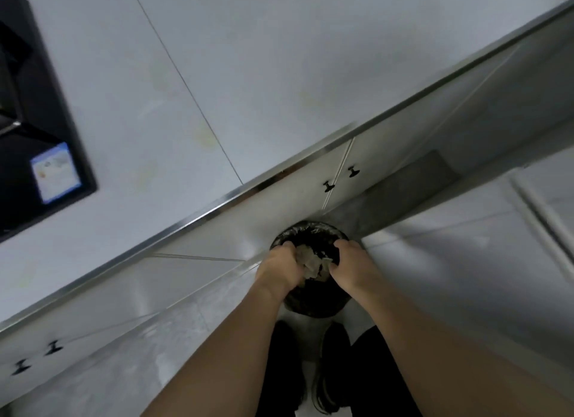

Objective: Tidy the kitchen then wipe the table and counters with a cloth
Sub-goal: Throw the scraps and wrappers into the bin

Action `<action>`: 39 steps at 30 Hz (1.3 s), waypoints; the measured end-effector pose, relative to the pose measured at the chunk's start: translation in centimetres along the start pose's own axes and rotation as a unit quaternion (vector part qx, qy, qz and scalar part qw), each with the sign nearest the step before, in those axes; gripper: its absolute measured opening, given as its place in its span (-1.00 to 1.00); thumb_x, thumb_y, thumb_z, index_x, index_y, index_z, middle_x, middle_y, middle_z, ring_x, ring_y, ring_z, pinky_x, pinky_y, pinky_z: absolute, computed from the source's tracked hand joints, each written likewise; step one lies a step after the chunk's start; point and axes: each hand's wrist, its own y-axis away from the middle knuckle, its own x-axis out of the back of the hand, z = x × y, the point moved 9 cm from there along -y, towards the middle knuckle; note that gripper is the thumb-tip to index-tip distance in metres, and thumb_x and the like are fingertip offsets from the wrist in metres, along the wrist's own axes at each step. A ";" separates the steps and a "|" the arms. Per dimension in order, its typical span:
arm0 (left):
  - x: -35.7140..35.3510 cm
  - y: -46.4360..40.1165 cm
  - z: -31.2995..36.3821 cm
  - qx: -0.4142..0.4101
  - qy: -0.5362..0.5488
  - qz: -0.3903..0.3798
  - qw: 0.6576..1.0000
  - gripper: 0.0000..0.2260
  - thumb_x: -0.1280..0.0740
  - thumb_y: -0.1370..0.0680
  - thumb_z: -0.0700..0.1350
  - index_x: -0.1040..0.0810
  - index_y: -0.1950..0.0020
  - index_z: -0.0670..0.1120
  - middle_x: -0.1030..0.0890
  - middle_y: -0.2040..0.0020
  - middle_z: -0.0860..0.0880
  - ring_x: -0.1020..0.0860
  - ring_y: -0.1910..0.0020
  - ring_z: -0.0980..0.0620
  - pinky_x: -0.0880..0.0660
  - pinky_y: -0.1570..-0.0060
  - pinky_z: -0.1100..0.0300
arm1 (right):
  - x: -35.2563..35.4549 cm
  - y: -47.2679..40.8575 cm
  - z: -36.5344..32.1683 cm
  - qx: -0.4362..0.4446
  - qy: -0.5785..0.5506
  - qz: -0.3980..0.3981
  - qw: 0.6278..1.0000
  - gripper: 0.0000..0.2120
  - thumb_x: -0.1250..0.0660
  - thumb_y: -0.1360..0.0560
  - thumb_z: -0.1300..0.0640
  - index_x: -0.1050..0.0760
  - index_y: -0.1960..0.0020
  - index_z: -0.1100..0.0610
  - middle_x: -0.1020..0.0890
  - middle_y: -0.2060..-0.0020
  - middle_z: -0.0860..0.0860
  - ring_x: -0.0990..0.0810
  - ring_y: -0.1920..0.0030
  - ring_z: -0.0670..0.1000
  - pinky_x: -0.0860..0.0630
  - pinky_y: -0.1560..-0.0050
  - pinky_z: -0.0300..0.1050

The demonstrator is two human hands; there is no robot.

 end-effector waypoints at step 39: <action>-2.2 66.1 -35.1 0.393 0.265 0.312 0.824 -0.63 -0.14 -0.63 -0.09 -0.32 -0.44 -0.13 -0.42 -0.38 -0.13 -0.43 -0.31 -0.14 -0.43 -0.23 0.04 | -22.4 54.9 -33.9 0.543 0.360 -0.170 0.739 -0.53 -0.23 -0.52 0.12 -0.30 -0.42 0.11 -0.36 -0.37 0.07 -0.39 -0.34 0.10 -0.39 -0.26 -0.09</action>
